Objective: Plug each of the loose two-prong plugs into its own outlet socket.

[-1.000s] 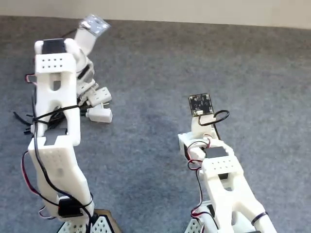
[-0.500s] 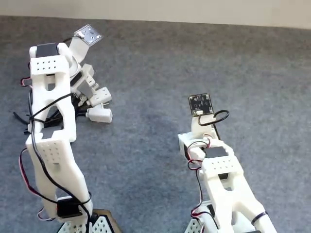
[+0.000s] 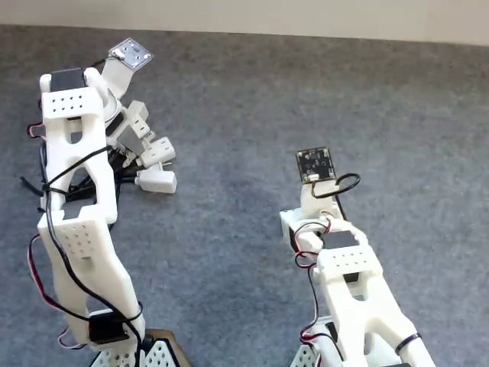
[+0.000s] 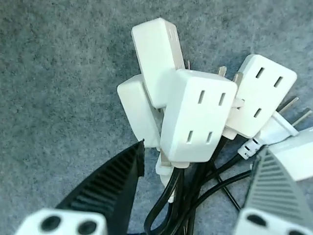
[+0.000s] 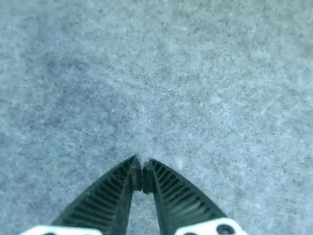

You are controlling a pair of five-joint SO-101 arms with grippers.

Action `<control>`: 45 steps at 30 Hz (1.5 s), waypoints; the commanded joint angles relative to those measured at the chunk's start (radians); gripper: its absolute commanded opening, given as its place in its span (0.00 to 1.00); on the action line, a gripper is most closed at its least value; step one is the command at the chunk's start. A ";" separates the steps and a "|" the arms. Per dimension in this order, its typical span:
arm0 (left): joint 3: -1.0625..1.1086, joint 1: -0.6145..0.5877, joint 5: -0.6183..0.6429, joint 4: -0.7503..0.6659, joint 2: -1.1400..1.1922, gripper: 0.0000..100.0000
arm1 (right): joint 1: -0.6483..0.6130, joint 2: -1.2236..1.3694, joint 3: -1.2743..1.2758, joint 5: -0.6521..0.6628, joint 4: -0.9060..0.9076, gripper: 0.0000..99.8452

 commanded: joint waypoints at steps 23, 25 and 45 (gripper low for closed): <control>-0.094 0.058 0.186 -0.095 -0.021 0.24 | -0.007 0.001 -0.004 0.034 -0.016 0.01; -0.082 0.064 0.167 -0.095 0.007 0.25 | -0.007 0.001 -0.004 0.035 -0.016 0.01; -0.087 0.022 0.015 -0.072 0.154 0.00 | -0.007 0.001 -0.004 0.037 -0.016 0.01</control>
